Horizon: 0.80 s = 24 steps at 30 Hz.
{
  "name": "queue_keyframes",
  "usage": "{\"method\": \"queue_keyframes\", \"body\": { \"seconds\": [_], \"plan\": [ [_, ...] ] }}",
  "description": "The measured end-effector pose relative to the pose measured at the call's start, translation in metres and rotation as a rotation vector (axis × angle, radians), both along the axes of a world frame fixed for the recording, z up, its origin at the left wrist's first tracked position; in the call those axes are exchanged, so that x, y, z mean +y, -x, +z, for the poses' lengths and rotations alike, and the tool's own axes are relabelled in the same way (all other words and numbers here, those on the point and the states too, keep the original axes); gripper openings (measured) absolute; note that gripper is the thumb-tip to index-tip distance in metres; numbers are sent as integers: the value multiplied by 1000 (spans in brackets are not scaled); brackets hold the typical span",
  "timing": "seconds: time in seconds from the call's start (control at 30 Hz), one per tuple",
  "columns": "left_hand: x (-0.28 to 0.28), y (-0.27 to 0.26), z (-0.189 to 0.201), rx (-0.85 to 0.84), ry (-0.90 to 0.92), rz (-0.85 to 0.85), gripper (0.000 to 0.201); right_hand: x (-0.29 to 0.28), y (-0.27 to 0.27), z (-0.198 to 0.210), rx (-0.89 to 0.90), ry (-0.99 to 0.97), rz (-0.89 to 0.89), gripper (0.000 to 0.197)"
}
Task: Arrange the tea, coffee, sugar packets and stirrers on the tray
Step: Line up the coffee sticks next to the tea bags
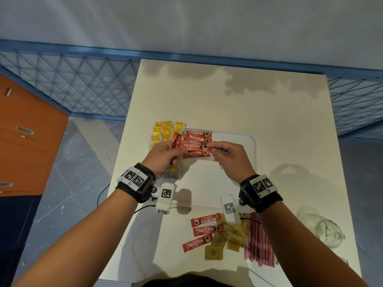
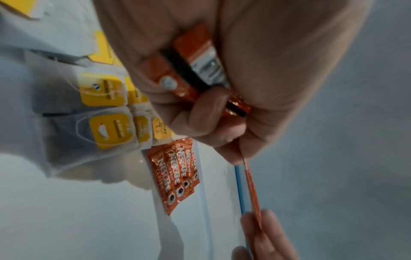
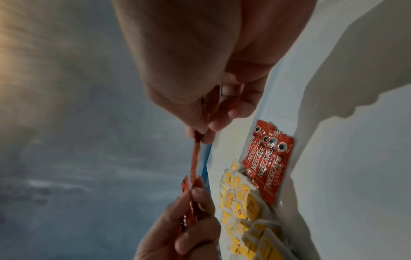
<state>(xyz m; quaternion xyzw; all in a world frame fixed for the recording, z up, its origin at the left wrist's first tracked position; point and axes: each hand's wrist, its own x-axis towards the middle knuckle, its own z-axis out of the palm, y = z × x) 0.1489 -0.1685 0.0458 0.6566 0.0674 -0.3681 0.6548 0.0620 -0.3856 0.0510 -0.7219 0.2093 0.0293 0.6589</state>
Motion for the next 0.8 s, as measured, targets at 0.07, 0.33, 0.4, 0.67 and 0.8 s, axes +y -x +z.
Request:
{"method": "queue_keyframes", "body": {
  "seconds": [0.07, 0.33, 0.4, 0.67, 0.8],
  "plan": [
    [-1, 3, -4, -78, -42, 21, 17, 0, 2, -1, 37, -1, 7, 23],
    [-3, 10, -14, -183, -129, 1, 16, 8, -2, -23, 106, 30, -60, 15],
    [-2, 12, -14, -189, -154, 21, 9, 5, -3, -34, 147, 99, -57, 12],
    [10, 12, -7, 221, -42, 153, 14, 9, -2, -63, 289, 340, 36, 8],
    [14, 14, -11, 371, 91, 192, 19, 18, -5, -67, 299, 435, 63, 11]
  ]
}}
